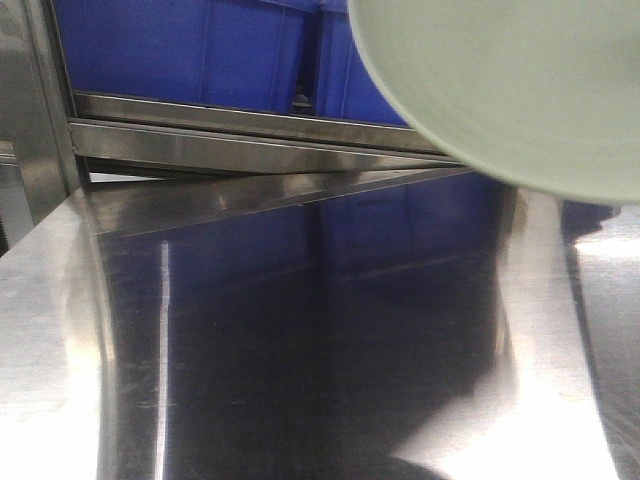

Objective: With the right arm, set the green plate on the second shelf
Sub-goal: 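Grip the plate rim with the right gripper and lift it up, then hold the plate raised in the right gripper while driving to the shelves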

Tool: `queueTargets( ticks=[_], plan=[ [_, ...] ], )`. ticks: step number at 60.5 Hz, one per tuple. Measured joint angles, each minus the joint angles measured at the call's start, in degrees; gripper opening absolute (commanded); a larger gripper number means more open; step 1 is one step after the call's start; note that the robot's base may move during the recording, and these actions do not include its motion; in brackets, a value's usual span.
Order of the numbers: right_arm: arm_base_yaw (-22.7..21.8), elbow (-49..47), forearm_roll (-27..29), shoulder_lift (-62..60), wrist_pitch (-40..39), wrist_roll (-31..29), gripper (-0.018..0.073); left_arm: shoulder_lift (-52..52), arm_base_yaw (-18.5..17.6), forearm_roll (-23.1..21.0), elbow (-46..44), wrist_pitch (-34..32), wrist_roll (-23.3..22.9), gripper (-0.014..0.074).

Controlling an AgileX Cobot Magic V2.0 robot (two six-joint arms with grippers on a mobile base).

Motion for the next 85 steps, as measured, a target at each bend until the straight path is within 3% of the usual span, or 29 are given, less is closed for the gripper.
queueTargets(
  ticks=[85],
  plan=[
    [0.00, 0.20, -0.02, -0.98, 0.00, -0.22, 0.0048, 0.00, 0.00, 0.00, 0.00, 0.00, 0.00, 0.0124]
  ],
)
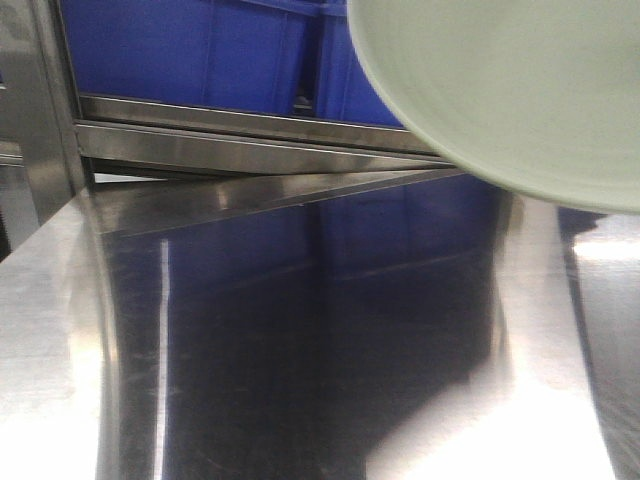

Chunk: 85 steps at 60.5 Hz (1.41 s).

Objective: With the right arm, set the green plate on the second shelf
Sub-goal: 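Hold the plate raised in the right gripper while driving to the shelves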

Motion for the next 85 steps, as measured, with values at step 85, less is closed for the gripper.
queueTargets(
  ticks=[85],
  plan=[
    [0.00, 0.00, -0.10, -0.13, 0.00, 0.00, 0.0048, 0.00, 0.00, 0.00, 0.00, 0.00, 0.00, 0.0124]
  ],
)
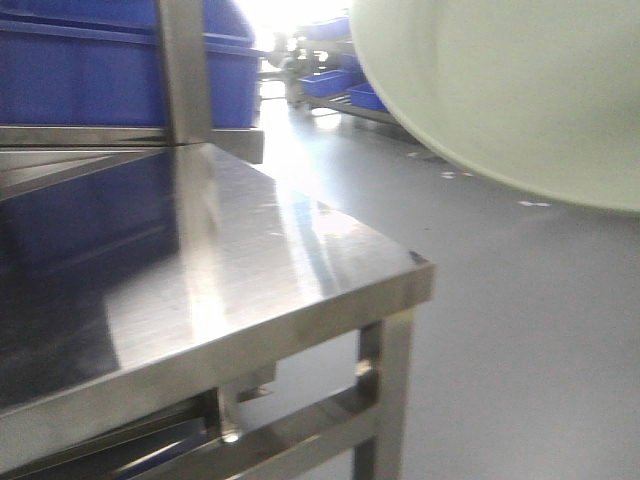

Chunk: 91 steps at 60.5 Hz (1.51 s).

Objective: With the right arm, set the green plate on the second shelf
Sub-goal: 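Hold the plate raised in the right gripper while driving to the shelves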

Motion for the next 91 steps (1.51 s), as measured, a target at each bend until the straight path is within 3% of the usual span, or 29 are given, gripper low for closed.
queueTargets(
  ticks=[91],
  plan=[
    [0.00, 0.00, 0.00, 0.00, 0.00, 0.00, 0.0048, 0.00, 0.00, 0.00, 0.00, 0.00, 0.00, 0.0124]
  ],
)
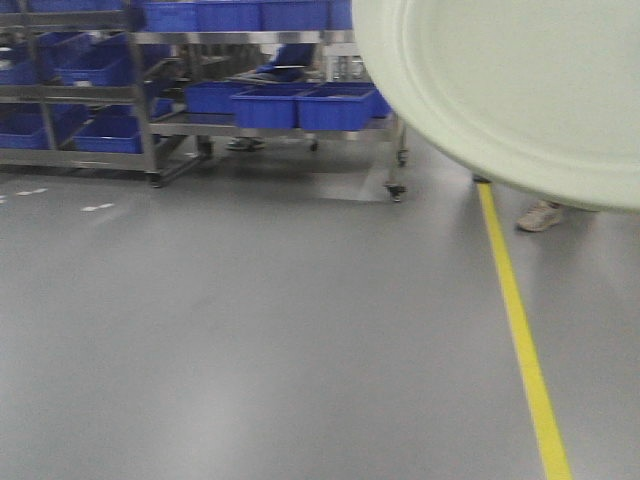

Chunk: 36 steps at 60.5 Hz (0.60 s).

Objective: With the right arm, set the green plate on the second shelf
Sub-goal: 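Hold the plate raised in the right gripper while driving to the shelves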

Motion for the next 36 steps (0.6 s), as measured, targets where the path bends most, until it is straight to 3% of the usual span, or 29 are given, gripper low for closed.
queueTargets(
  ticks=[36],
  plan=[
    [0.00, 0.00, 0.00, -0.03, 0.00, 0.00, 0.0048, 0.00, 0.00, 0.00, 0.00, 0.00, 0.00, 0.0124]
  ],
)
